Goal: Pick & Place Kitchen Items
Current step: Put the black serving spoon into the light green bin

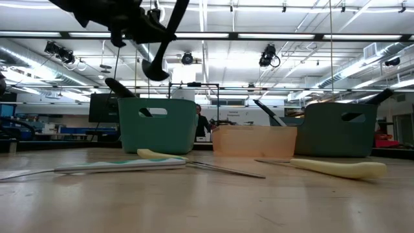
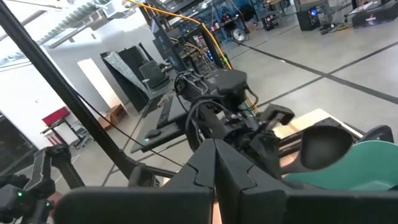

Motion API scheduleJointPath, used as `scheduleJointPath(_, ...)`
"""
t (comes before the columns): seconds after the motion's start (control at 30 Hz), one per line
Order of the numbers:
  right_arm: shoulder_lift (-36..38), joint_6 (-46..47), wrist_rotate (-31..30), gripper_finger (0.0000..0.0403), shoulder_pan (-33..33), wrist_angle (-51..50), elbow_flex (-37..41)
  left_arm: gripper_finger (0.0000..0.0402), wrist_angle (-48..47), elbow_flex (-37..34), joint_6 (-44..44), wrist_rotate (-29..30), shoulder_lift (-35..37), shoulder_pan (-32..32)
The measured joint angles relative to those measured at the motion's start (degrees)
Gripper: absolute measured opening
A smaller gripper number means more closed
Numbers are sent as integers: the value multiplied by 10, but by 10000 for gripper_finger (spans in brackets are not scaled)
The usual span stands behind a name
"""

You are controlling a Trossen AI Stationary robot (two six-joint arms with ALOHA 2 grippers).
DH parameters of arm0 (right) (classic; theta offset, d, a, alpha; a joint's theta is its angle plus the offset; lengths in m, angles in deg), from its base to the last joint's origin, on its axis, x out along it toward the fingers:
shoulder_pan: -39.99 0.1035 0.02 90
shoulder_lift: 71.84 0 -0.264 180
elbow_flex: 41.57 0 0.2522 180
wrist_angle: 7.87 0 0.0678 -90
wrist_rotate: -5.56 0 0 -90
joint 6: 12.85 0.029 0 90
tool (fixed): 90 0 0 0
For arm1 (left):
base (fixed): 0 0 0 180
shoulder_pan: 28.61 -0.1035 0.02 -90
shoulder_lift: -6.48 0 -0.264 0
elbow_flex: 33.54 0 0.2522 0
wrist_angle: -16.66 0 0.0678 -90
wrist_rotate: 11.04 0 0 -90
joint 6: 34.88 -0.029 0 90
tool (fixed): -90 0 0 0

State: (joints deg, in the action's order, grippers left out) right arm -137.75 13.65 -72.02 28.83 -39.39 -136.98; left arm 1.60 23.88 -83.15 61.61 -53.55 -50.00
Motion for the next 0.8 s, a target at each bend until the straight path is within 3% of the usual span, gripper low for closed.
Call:
scheduleJointPath(0.33,0,0,0,4,0,-4,0,44,-3,0,-60,-42,-37,-45)
scheduleJointPath(0.8,0,-2,-13,4,0,-4,0,44,-24,0,-75,-113,-38,-127)
